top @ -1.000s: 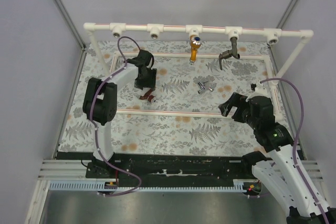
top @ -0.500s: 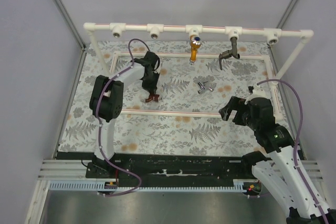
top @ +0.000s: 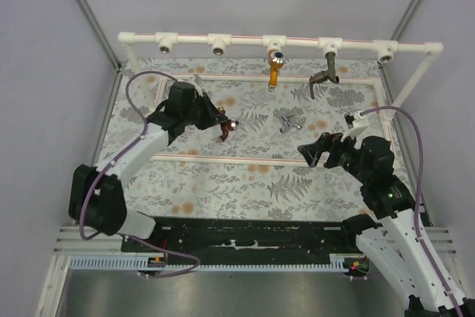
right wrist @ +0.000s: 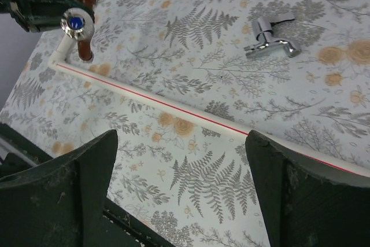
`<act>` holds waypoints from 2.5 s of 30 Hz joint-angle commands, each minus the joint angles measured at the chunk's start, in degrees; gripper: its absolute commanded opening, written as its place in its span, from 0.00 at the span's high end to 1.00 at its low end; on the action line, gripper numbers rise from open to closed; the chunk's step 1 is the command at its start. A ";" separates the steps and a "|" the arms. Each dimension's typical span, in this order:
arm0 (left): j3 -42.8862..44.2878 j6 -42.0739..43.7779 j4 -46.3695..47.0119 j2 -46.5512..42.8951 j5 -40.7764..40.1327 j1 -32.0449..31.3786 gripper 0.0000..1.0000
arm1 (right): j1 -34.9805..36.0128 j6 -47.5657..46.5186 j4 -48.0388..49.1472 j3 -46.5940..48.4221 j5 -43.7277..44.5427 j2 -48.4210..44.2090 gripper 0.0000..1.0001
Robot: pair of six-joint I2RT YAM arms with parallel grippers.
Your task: Install the water faucets
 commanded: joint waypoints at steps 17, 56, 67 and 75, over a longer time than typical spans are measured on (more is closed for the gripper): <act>-20.81 -54.43 28.23 -29.82 -16.94 -11.42 0.98 | 20.25 -5.57 33.87 0.25 -5.82 17.40 0.02; -18.96 -51.10 28.66 -33.87 -23.53 -20.74 0.98 | 44.53 -22.91 47.23 11.69 35.26 36.74 0.63; -11.08 -12.16 16.14 -40.89 -22.23 -19.95 0.31 | 40.24 -19.04 33.80 13.09 30.27 27.96 1.00; 11.60 42.99 -15.16 -34.58 4.38 -19.86 0.06 | 32.67 -19.65 15.88 19.14 6.72 19.17 1.00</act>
